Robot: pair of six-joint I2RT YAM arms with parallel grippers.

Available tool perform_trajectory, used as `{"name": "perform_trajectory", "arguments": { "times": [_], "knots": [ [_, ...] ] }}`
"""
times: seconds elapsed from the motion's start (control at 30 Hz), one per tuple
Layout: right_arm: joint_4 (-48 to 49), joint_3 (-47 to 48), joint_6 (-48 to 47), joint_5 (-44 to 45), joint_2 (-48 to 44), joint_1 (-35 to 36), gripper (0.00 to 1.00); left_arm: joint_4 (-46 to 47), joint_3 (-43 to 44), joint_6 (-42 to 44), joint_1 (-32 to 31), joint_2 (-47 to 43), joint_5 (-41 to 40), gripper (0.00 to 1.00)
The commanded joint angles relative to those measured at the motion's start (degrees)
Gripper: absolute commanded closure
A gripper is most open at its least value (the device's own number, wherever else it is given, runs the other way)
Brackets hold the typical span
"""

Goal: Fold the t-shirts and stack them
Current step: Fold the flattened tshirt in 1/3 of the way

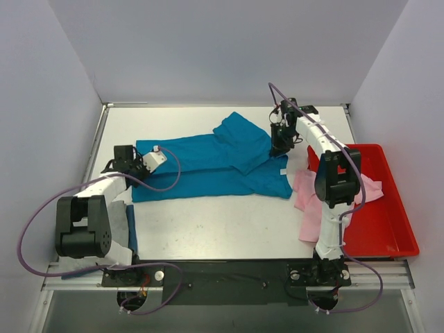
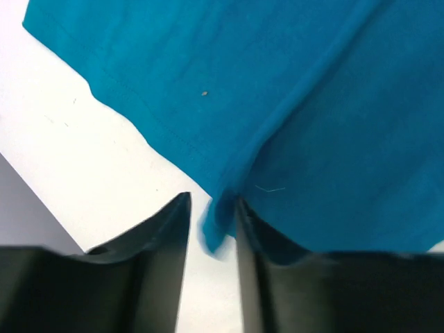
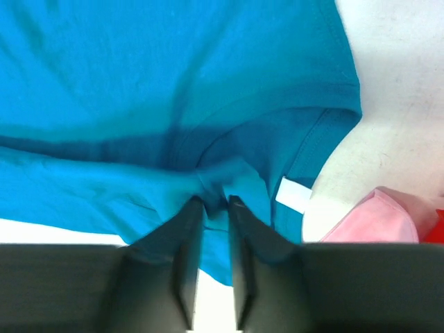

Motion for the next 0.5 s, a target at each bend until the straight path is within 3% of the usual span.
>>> {"name": "perform_trajectory", "arguments": {
  "times": [0.0, 0.03, 0.17, 0.27, 0.37, 0.47],
  "knots": [
    [-2.6, 5.7, 1.3, 3.4, 2.3, -0.2, 0.74, 6.3, 3.7, -1.7, -0.5, 0.9, -3.6, 0.47],
    [-2.7, 6.4, 1.6, 4.9, 2.9, -0.2, 0.63, 6.6, 5.0, -2.5, -0.1, 1.0, -4.3, 0.38],
    [-5.4, 9.0, 3.3, 9.1, 1.3, -0.6, 0.55, 0.5, 11.5, -5.6, 1.3, 0.1, -3.5, 0.34],
    [-7.3, 1.8, 3.7, 10.1, -3.4, -1.0, 0.55, -14.3, 12.7, 3.6, 1.1, -2.7, 7.2, 0.48],
    [-8.7, -9.7, 5.4, 9.1, -10.1, -1.2, 0.52, -23.7, 6.7, 14.0, 1.1, -9.1, 19.6, 0.46],
    [-8.9, -18.3, 7.5, 6.4, -15.3, -1.1, 0.49, -25.2, 0.3, 21.8, 0.5, -12.5, 21.6, 0.37]
  ]
}}
